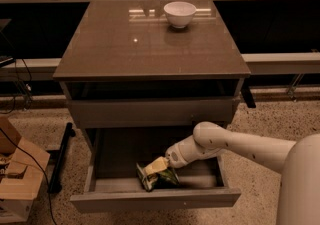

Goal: Place green jalapeno chip bag into middle drawer

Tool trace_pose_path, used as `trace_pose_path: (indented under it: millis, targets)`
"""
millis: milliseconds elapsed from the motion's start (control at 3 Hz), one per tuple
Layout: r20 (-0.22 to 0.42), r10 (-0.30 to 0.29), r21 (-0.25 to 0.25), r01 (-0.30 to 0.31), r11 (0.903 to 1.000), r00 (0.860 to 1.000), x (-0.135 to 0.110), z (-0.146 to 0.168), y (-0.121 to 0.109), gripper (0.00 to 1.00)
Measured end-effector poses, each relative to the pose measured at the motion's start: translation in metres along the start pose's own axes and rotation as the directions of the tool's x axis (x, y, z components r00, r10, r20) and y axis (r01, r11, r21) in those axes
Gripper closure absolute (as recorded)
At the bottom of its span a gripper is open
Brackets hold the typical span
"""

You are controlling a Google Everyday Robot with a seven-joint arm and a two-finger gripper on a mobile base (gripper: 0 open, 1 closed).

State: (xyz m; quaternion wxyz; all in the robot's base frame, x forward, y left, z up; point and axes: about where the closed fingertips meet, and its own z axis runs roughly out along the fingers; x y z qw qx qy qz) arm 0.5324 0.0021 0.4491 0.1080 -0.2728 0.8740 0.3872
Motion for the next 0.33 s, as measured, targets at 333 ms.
trace_pose_path:
  millis: [333]
  targets:
    - [-0.001, 0.0, -0.001, 0.0, 1.0, 1.0, 0.0003, 0.0009, 0.0005, 0.0]
